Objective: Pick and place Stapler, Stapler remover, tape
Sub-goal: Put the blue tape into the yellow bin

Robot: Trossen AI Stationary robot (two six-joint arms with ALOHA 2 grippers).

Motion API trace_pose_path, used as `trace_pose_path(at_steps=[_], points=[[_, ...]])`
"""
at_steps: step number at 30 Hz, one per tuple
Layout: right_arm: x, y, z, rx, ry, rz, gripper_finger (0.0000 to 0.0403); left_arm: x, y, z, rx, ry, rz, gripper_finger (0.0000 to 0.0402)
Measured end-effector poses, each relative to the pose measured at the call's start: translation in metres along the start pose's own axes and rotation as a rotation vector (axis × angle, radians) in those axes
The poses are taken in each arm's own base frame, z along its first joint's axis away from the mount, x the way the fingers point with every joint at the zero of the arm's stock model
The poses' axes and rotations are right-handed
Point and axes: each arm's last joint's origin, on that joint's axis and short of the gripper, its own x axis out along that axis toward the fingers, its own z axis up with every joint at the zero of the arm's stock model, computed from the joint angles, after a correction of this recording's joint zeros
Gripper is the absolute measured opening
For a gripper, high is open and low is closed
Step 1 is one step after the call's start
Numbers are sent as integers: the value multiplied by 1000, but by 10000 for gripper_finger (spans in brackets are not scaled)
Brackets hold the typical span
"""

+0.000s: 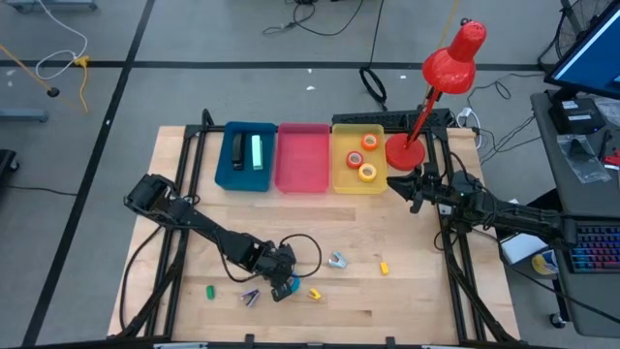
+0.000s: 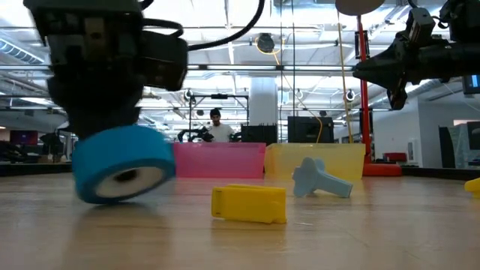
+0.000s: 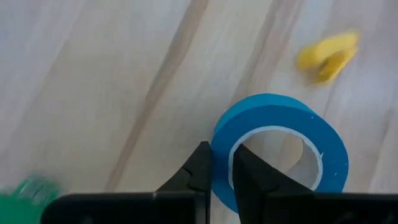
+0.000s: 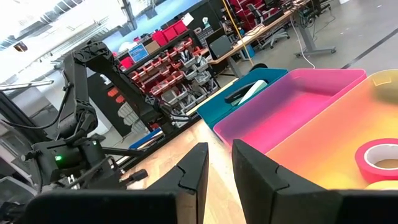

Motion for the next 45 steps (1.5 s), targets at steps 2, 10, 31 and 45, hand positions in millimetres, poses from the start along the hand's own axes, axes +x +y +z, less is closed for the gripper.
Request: trace_pose_path(at_steps=[2,10,31,45], points=[[0,0,0,0,-1,2,63,-7,2,3,-10,0,-7,36],[0,6,6,-17,-45,91,63,-48,6,29,-3,-126,-97,36],[47,42,8,-330,-42,320,58,-113,69,142,-457,-533,-614,36],[101,69,41,-712,-87,98,84,-134,115,170,-618,-586,-742,36]])
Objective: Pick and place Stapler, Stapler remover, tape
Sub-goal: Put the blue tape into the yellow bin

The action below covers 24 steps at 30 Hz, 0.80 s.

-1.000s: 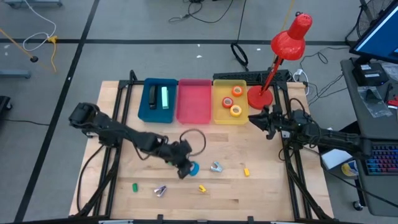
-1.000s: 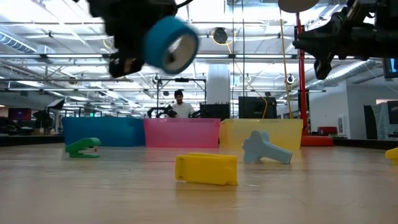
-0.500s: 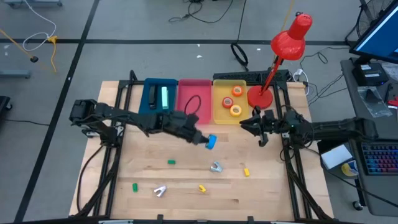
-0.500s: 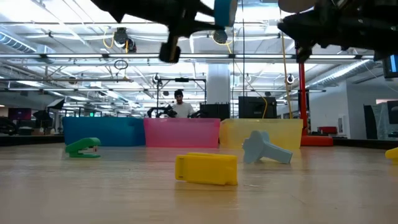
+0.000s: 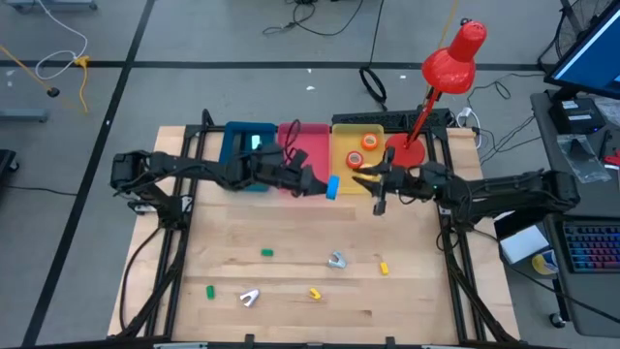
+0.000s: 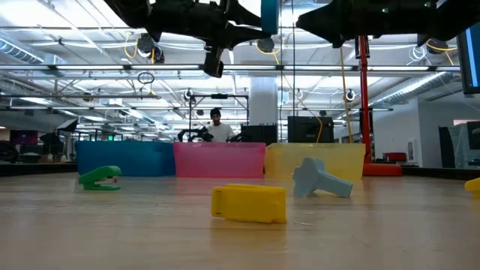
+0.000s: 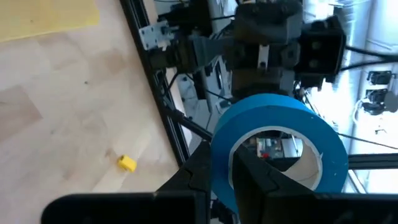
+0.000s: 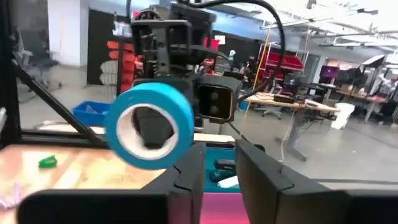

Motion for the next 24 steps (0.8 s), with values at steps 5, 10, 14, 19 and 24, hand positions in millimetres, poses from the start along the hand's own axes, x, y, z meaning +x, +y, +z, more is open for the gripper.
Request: trace_pose_path(at_steps=[5,10,14,19,24], points=[[2,-1,5,-36,-4,-2,136,-5,4,14,-37,-11,0,36],[8,-2,6,-47,10,-50,184,-8,6,20,-79,-6,-3,36],[22,-1,7,-62,27,-45,210,-10,7,24,-87,-15,-1,36],[39,1,7,-82,47,-38,227,-10,7,24,-83,-12,-2,36],[45,1,10,-97,41,-39,225,-10,7,24,-83,3,-6,36]])
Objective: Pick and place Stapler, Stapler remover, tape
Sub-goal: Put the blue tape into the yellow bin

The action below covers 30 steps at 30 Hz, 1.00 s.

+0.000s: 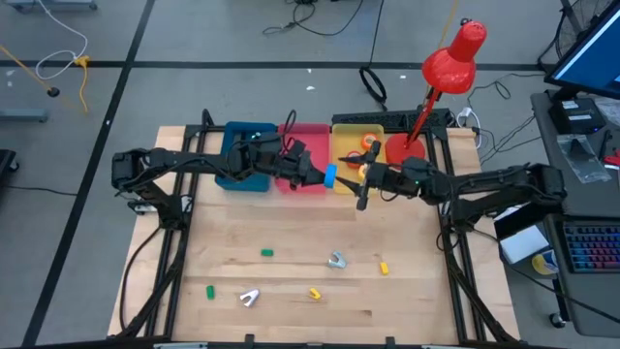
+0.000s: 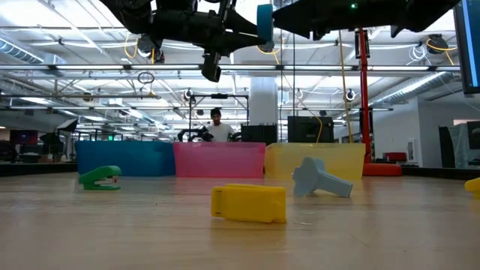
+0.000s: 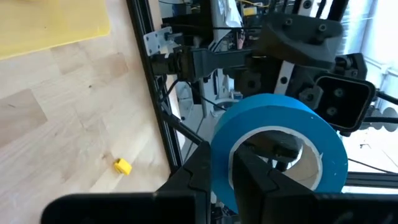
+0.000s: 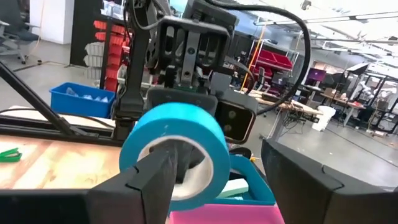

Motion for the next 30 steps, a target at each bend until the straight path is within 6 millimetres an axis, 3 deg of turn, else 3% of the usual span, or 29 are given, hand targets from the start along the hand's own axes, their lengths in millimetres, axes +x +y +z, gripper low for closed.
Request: trace_pose_path(at_steps=[15,30], points=[[7,0,-2,-18,-17,-11,207,1,-1,-1,-5,3,-4,36],[9,-1,-2,-13,-41,9,139,1,-1,-3,-9,7,-2,36]])
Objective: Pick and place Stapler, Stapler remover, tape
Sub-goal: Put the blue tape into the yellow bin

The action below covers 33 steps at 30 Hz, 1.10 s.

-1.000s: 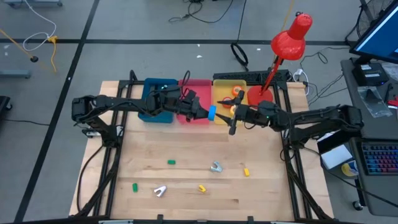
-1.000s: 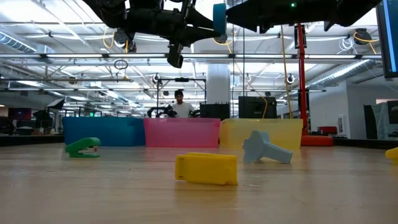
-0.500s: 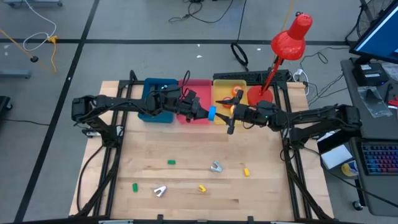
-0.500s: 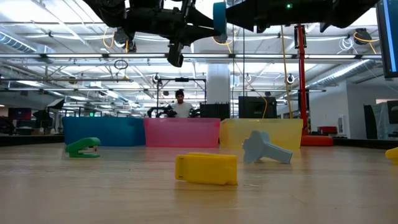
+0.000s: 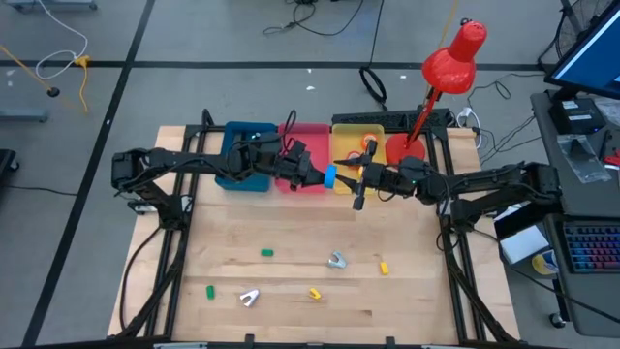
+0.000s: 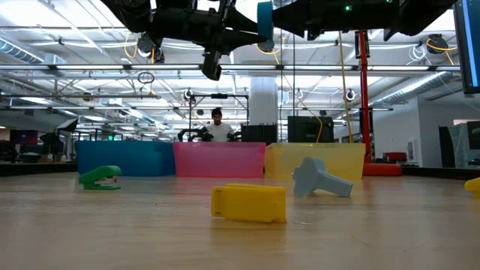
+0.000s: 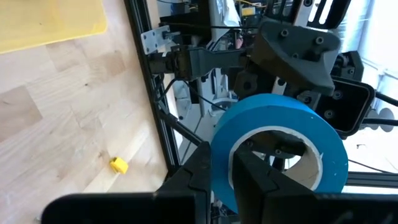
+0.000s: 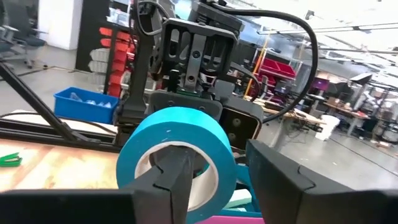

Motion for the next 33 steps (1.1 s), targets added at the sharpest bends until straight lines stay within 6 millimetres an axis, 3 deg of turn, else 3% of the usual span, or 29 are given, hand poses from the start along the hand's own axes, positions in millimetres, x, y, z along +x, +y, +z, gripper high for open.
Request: trace_pose_path(at_steps=[23,33], points=[[1,-5,-3,31,2,24,39,0,1,-1,18,4,5,36],[1,-5,-4,46,9,23,33,0,1,0,130,-23,10,111]])
